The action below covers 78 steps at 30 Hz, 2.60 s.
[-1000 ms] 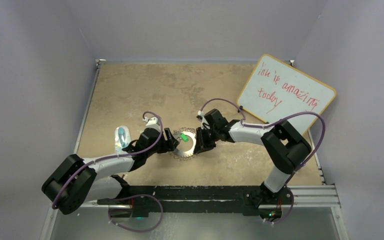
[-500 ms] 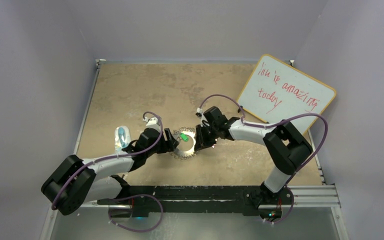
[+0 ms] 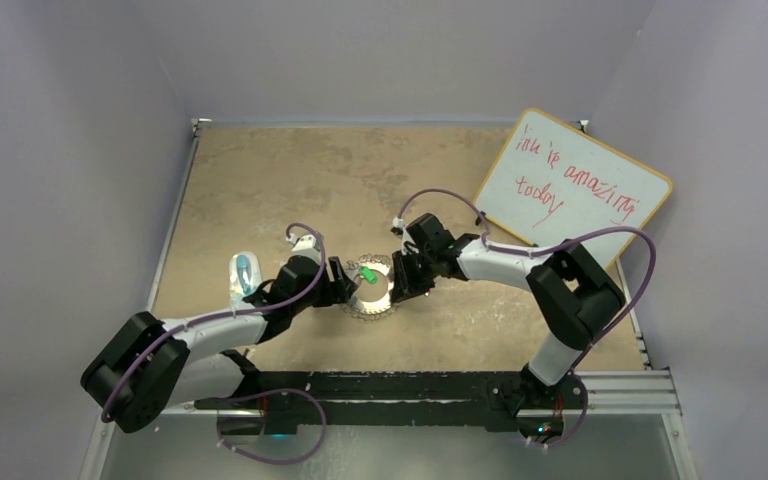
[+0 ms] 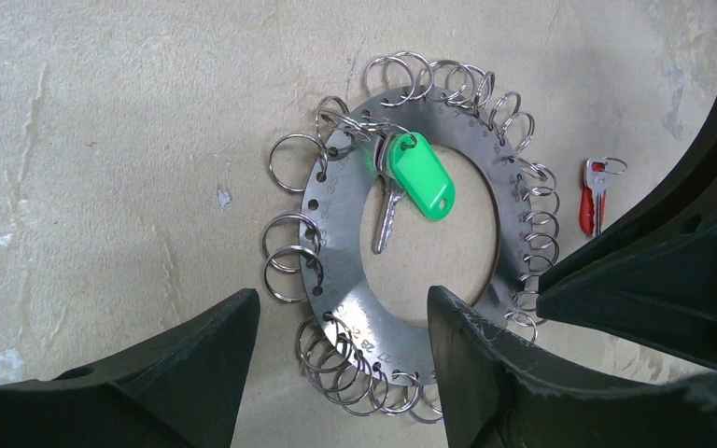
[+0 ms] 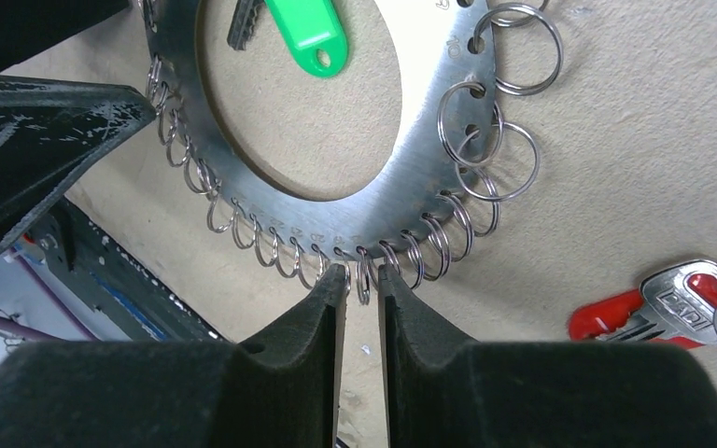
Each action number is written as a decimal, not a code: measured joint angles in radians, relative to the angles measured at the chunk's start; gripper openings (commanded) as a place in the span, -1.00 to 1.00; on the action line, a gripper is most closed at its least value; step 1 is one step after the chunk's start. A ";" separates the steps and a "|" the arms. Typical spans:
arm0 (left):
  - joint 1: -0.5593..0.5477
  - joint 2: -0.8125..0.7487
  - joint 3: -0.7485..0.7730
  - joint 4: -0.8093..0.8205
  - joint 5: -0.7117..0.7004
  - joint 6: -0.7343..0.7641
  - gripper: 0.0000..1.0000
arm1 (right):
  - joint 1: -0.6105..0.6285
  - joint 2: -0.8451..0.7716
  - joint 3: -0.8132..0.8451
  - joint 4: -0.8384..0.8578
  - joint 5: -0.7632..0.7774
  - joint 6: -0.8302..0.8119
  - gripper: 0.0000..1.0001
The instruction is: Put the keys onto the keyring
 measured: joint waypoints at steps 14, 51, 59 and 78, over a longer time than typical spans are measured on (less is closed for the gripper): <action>0.000 0.000 0.011 -0.003 -0.002 0.020 0.29 | 0.003 -0.123 0.018 -0.090 0.086 -0.018 -0.43; 0.000 0.000 0.011 0.006 -0.001 0.020 0.29 | 0.068 -0.021 -0.003 -0.027 0.079 0.040 -0.51; 0.000 0.000 0.011 0.006 -0.001 0.020 0.29 | 0.068 -0.016 -0.040 -0.002 0.072 0.047 -0.71; 0.000 -0.015 0.011 0.005 -0.002 0.021 0.29 | 0.068 -0.024 -0.080 0.102 0.064 0.082 -1.00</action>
